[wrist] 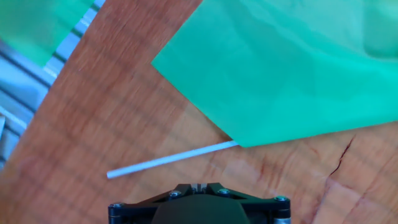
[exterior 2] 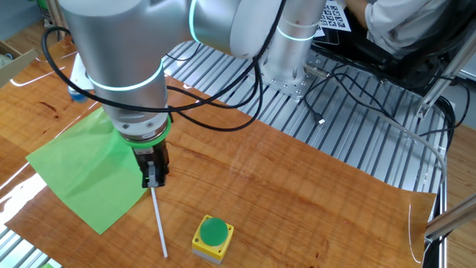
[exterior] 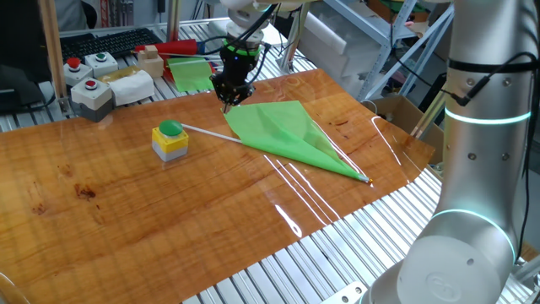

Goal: Wave the flag

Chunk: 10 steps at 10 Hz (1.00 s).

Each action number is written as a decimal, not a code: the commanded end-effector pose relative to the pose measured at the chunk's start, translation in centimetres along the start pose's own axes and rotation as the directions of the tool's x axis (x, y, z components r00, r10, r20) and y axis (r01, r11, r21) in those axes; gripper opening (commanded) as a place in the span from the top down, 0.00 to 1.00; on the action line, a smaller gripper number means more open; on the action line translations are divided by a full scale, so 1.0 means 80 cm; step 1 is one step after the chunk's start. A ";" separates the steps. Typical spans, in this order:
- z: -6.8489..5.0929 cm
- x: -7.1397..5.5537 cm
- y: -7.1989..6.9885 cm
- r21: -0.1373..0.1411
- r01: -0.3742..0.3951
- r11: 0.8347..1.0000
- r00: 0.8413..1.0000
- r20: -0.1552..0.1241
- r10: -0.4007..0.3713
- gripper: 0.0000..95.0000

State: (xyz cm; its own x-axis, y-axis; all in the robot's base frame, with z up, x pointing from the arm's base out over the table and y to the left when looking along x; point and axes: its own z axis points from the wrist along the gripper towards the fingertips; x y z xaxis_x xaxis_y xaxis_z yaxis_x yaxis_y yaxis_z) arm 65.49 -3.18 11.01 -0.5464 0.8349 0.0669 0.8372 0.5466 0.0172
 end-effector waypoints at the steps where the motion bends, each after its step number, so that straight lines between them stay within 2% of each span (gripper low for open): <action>1: 0.003 0.001 -0.002 -0.016 -0.078 0.997 0.997 0.006 0.078 1.00; 10: 0.002 0.010 0.004 -0.026 -0.140 0.990 0.990 0.008 0.140 1.00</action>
State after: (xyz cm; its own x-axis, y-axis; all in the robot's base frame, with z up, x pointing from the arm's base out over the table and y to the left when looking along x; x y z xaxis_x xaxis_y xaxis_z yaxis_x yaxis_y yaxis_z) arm 65.33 -2.33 10.86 -0.4214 0.9049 0.0601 0.9069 0.4202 0.0317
